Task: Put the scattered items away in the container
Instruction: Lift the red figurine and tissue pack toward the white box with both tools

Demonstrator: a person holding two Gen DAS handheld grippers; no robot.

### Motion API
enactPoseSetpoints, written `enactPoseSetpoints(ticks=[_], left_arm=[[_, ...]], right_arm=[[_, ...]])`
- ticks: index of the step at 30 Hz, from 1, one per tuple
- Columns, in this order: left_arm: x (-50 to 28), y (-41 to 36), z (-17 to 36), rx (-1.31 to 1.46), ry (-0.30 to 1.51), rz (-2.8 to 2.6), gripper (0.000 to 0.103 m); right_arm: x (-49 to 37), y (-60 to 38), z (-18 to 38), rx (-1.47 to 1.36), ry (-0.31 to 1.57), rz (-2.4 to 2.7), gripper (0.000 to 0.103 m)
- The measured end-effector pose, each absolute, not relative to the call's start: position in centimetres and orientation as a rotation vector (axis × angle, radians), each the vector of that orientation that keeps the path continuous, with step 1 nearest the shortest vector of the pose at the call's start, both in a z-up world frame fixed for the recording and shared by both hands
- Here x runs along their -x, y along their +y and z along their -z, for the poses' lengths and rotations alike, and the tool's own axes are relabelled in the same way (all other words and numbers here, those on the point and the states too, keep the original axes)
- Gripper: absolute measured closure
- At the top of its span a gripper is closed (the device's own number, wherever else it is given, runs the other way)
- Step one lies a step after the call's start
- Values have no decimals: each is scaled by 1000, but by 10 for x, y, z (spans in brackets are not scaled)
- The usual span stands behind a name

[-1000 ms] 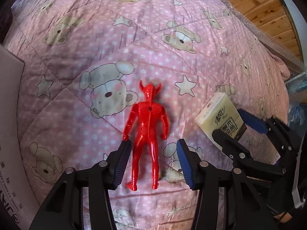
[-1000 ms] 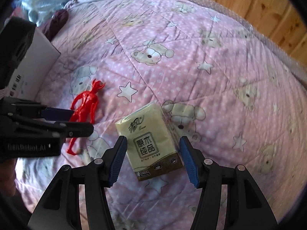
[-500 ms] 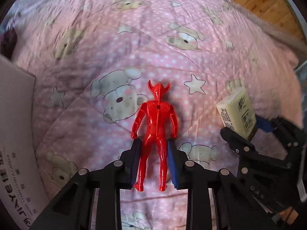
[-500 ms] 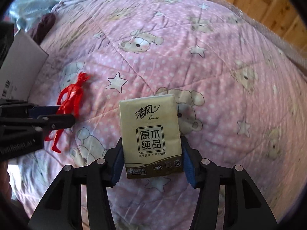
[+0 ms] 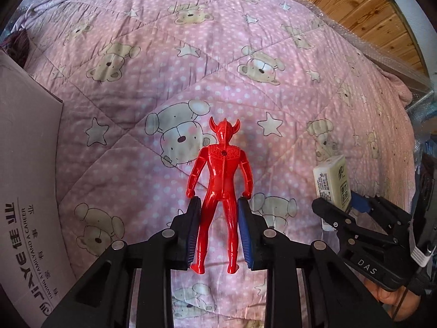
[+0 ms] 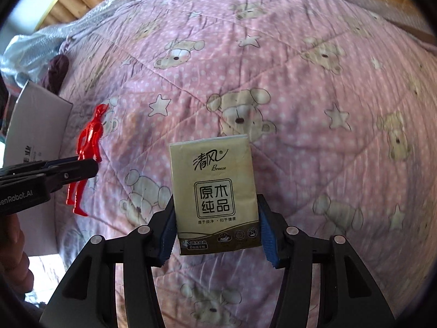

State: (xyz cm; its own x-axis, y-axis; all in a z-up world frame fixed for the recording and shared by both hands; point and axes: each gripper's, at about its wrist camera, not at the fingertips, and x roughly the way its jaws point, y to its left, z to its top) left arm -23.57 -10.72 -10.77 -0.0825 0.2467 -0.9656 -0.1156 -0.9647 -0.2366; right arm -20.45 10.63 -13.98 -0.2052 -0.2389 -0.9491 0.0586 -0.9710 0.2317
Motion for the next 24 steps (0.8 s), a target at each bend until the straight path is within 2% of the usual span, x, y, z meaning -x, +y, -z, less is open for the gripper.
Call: enactPoseSetpoints(ticks=[3, 6, 24], left_arm=[[229, -115, 102, 1926, -140, -2144, 75], [245, -85, 110, 1907, -138, -2147, 75], [197, -100, 45, 1731, -74, -2204, 75]], right_arm=[[199, 109, 138, -1851, -245, 2297, 48], [194, 109, 135, -1854, -265, 2303, 48], [144, 88, 111, -1844, -283, 2325, 48]])
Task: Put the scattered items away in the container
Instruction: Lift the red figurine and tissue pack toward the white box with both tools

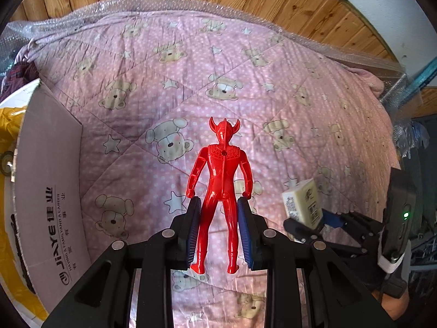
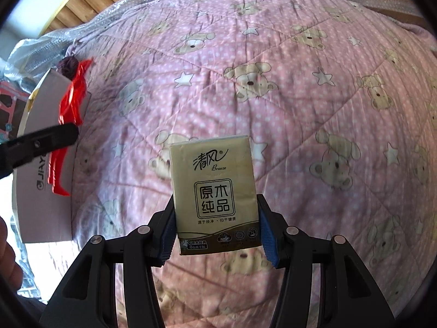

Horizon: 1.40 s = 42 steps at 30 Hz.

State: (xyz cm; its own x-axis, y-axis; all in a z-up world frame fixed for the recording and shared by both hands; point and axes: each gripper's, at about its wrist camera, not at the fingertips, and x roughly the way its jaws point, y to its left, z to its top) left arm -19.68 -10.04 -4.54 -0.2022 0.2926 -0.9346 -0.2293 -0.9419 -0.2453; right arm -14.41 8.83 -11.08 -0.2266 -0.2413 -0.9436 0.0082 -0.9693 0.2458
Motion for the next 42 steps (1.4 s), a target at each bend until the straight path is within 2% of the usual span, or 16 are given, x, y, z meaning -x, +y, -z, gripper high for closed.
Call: enactPoseSetpoints(ticks=[28, 42], left_arm=[[134, -127, -40, 1451, -114, -2330, 75], [94, -146, -63, 1378, -132, -2360, 75]], right_arm=[[71, 62, 58, -1740, -181, 2420, 48], [30, 35, 38, -1692, -136, 2430, 48]])
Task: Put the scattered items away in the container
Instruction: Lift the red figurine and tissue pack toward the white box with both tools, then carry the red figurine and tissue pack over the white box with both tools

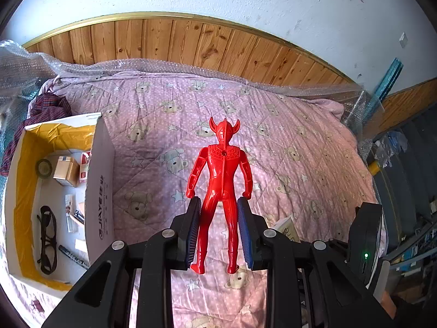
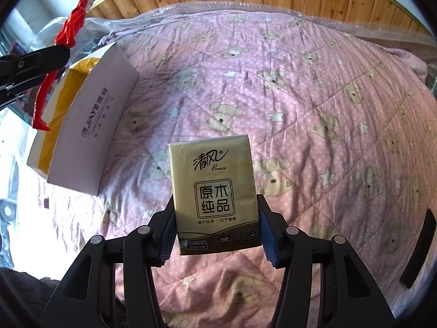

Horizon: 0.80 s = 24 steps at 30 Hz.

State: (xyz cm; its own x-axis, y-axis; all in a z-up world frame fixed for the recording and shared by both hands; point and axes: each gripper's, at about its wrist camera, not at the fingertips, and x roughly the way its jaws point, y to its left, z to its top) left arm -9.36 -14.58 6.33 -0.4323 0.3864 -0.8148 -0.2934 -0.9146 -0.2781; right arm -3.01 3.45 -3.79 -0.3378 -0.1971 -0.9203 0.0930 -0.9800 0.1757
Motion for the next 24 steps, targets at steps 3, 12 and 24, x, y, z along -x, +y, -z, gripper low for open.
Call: enactPoseSetpoints(ticks=[3, 12, 24], left_arm=[[86, -151, -66, 1369, -141, -2363, 75], [66, -179, -70, 1358, -183, -2399, 75], [48, -249, -68, 1385, -311, -2494, 75]], right_arm=[[23, 26, 33, -1676, -115, 2429, 48], [11, -15, 19, -1625, -22, 2389, 48], [13, -89, -2, -1521, 104, 2293, 48]])
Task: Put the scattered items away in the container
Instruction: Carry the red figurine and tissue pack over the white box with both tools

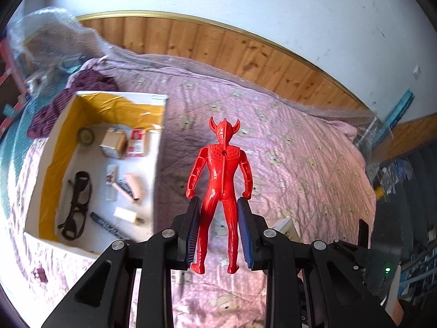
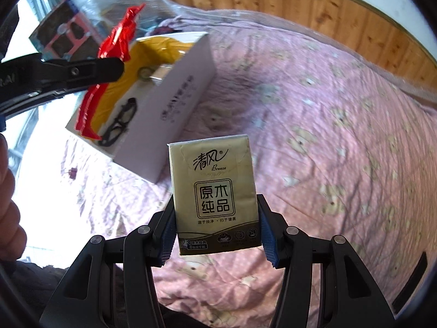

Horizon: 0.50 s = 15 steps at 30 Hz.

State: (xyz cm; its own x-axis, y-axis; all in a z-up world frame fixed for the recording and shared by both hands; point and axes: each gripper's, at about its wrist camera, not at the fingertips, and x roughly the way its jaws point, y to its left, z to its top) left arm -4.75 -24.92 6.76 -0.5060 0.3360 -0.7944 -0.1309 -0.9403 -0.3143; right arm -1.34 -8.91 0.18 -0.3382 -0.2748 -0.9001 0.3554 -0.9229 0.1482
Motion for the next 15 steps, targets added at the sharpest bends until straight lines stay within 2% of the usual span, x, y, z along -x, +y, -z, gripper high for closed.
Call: enactPoseSetpoints(ticks=[15], left_arm=[[30, -335, -60, 1428, -479, -2619, 75]], right_arm=[[23, -155, -32, -1402, 196, 2211, 48]])
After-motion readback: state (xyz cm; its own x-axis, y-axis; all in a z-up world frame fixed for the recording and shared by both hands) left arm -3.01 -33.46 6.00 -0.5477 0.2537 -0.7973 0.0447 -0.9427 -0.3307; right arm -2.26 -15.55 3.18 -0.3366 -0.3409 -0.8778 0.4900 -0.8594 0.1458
